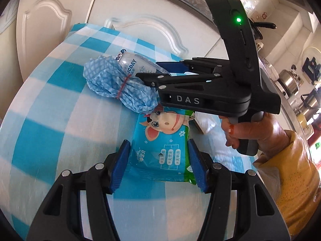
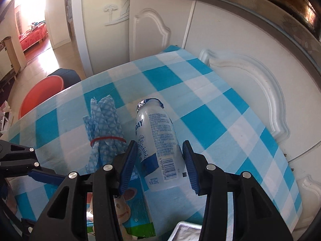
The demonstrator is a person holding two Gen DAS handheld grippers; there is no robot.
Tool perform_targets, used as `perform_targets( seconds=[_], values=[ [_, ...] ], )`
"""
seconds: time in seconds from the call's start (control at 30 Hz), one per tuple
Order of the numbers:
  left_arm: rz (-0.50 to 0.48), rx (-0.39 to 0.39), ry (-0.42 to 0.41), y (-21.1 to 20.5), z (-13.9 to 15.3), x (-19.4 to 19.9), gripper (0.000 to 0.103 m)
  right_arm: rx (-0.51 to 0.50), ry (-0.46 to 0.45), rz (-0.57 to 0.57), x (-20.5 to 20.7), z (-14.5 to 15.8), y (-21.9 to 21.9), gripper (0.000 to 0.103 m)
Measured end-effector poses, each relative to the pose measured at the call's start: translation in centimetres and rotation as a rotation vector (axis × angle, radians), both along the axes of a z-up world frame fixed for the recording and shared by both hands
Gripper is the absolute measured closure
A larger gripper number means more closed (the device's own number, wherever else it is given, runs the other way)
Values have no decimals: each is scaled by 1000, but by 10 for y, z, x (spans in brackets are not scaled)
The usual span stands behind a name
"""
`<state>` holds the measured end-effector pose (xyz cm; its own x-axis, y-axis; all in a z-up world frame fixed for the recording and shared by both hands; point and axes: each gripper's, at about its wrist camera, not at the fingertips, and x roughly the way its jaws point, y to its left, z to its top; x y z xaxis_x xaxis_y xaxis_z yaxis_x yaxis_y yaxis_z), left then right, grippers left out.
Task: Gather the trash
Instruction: 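Lift the wipe packet and bottle and carry both over the red bucket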
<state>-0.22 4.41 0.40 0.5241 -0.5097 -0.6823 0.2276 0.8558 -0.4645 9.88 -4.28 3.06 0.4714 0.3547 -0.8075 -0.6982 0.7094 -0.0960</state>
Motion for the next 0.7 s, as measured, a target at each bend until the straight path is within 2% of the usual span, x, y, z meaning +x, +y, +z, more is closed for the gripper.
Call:
perform_targets(
  seconds=[0.2,0.33,0.53,0.7],
  values=[
    [-61,2,15,14,-2,-41,44,25,24,-20,-53,1,-1,55],
    [-107,16,12,18,-1,-68,44,55,40,-86,-85,0,-11,55],
    [-172,31,4,20,1,-106,44,152,74,-283,-126,1,-37,55],
    [-208,20,-3,21,3,-129,44,281,96,-487,-160,5,-68,55]
  ],
)
